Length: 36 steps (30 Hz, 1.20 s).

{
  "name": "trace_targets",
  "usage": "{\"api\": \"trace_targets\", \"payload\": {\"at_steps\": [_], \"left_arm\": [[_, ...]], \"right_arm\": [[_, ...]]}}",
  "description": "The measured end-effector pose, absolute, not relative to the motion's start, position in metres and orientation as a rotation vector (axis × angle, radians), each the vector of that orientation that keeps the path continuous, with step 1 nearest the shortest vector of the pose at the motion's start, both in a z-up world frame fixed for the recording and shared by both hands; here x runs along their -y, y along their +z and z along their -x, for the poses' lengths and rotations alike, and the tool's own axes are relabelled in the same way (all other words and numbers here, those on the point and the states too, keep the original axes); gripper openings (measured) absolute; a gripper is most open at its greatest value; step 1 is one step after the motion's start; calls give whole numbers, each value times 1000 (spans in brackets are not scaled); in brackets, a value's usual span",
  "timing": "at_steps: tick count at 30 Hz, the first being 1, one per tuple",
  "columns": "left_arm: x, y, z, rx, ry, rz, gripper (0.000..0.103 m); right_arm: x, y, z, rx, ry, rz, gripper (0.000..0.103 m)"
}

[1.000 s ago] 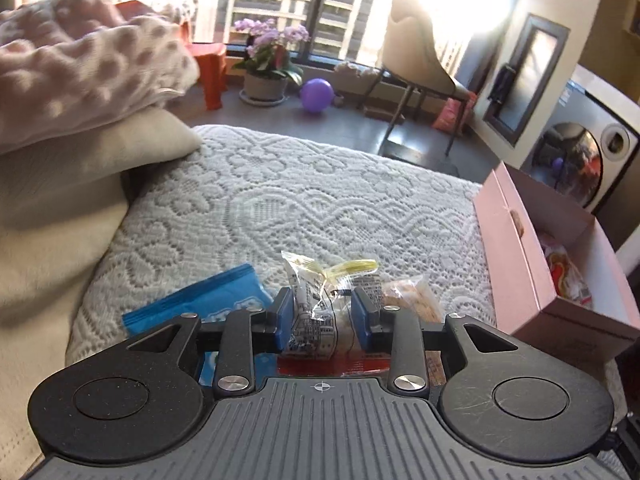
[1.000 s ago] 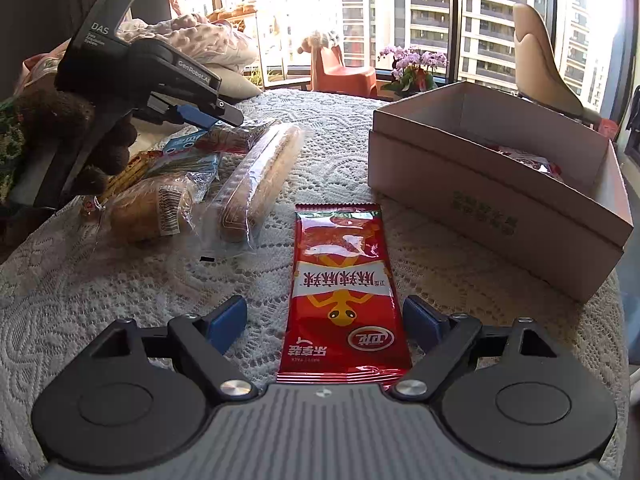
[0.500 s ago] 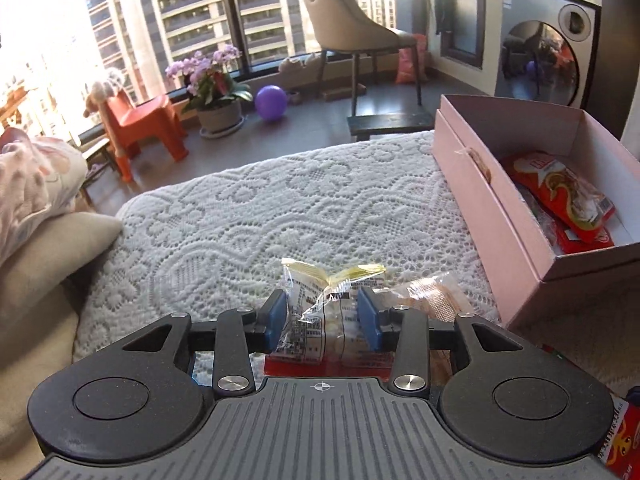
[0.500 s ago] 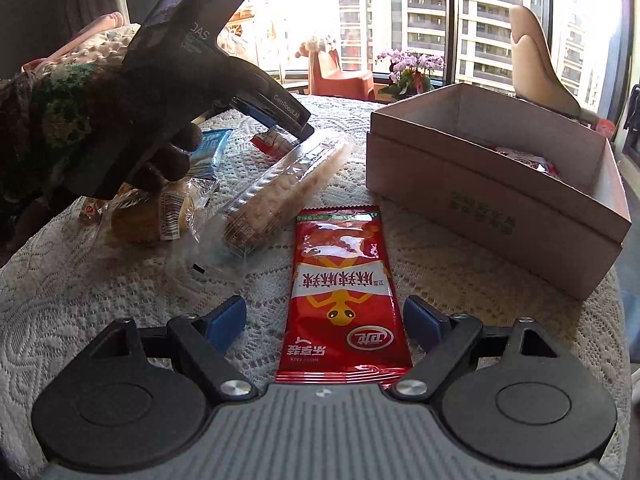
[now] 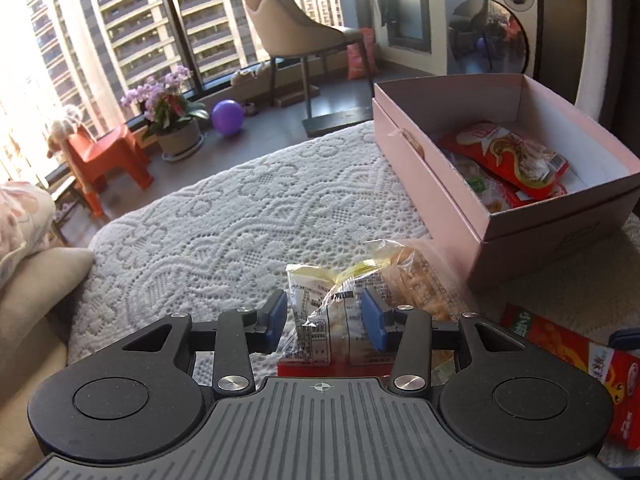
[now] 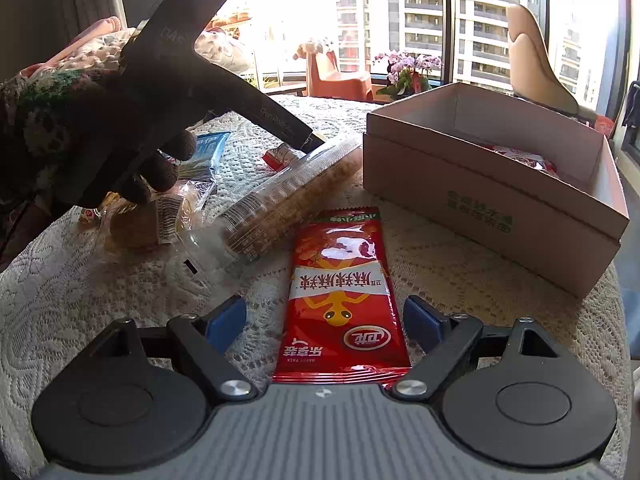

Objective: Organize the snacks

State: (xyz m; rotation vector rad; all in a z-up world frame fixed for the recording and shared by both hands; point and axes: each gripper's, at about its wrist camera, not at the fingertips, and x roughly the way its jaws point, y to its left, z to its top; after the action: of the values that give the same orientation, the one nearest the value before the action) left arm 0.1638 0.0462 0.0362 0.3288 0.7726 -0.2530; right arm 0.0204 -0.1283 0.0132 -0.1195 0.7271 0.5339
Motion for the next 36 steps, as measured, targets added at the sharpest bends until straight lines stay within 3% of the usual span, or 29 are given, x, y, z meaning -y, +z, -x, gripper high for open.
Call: {"api": "trace_targets", "payload": {"at_steps": [3, 18, 36], "left_arm": [[-46, 35, -162, -764, -264, -325, 42], [-51, 36, -158, -809, -234, -280, 46], [-105, 30, -116, -828, -228, -28, 40]], "right_arm": [[128, 13, -20, -727, 531, 121, 86], [129, 14, -20, -725, 523, 119, 86], [128, 54, -53, -766, 493, -48, 86]]}}
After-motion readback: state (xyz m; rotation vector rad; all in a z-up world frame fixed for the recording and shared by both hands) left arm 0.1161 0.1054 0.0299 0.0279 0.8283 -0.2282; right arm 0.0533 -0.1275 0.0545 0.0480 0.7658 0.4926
